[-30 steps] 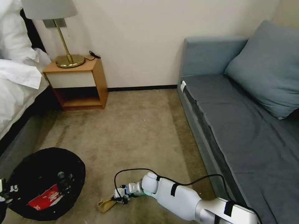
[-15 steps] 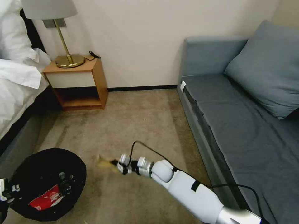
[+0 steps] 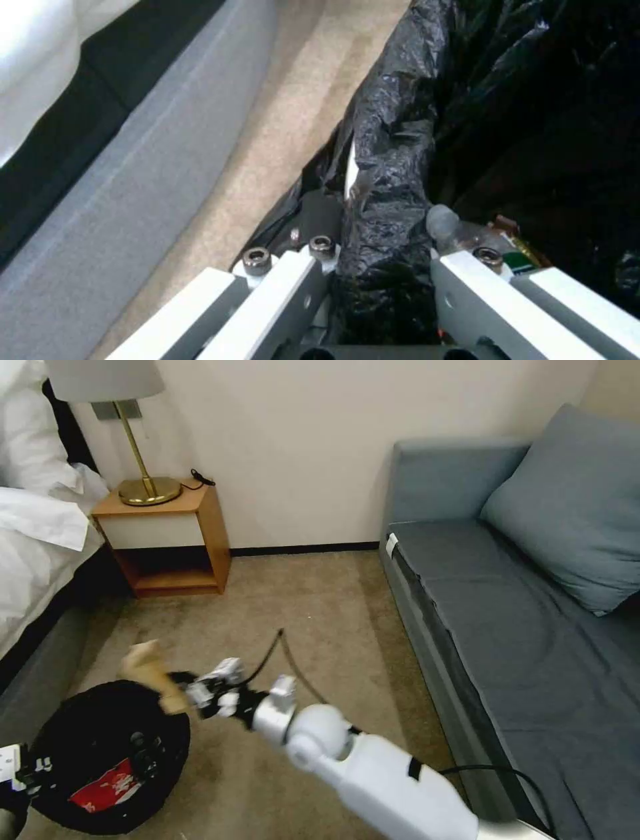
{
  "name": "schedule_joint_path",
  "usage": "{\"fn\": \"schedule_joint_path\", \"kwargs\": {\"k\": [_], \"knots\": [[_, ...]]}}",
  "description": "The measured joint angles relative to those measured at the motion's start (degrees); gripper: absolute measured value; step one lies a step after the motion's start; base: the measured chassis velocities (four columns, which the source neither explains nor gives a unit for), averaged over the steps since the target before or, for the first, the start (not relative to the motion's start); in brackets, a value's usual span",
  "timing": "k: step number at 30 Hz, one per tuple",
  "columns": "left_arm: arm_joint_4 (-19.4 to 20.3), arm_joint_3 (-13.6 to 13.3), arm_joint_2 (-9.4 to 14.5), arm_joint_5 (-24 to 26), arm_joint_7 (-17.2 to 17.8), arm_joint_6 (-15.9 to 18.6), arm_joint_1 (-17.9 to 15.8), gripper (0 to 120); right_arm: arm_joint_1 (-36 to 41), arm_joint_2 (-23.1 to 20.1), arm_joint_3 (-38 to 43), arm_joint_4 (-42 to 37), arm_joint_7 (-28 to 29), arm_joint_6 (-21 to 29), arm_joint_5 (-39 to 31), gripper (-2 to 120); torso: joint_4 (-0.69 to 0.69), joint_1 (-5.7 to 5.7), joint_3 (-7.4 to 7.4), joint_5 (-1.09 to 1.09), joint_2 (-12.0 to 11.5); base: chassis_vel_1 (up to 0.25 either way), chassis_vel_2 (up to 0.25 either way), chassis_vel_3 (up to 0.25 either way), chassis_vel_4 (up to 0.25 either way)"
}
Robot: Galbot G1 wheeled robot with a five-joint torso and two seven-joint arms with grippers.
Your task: Pick up the trash bin, then pick up the garbage on the floor and place it into the trash bin.
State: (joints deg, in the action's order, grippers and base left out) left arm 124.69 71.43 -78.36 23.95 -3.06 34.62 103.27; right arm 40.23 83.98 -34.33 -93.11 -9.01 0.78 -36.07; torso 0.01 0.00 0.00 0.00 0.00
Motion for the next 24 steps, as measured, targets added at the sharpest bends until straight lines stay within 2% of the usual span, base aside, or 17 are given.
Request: {"fn": "schedule_joint_path", "kwargs": {"k": [5, 7, 15, 20, 24], "knots": [[1.1, -0.4, -0.6, -0.2, -0.1, 0.2, 0.0, 3, -2.1, 4.3, -3.9, 3.8, 1.4, -0.8, 0.0, 0, -0.01, 0.00, 0.00, -0.01, 0.0, 0.000, 0.000, 0.000, 0.000], [1.3, -0.5, -0.8, -0.2, -0.3, 0.3, 0.2, 3, -2.5, 6.1, -4.8, 6.9, 2.2, -3.3, 1.5, 0, 0.00, 0.00, 0.00, -0.01, 0.0, 0.000, 0.000, 0.000, 0.000], [2.0, -0.4, -1.0, -0.3, -0.7, 0.5, 0.3, 3, -2.1, 7.4, -4.9, 9.5, 2.8, -3.6, 2.7, 1, -0.01, 0.00, 0.00, -0.01, 0.0, 0.000, 0.000, 0.000, 0.000], [2.2, -0.4, -1.0, -0.2, -0.8, 0.7, 0.2, 3, -1.7, 7.1, -4.4, 10.6, 2.8, -3.6, 3.8, 22, -0.01, 0.00, 0.00, -0.01, 0.0, 0.000, 0.000, 0.000, 0.000], [2.2, -0.4, -0.9, -0.2, -0.8, 0.7, 0.2, 3, -1.5, 6.7, -4.1, 10.4, 2.9, -3.6, 3.7, 30, -0.01, 0.00, 0.00, -0.01, 0.0, 0.000, 0.000, 0.000, 0.000]]}}
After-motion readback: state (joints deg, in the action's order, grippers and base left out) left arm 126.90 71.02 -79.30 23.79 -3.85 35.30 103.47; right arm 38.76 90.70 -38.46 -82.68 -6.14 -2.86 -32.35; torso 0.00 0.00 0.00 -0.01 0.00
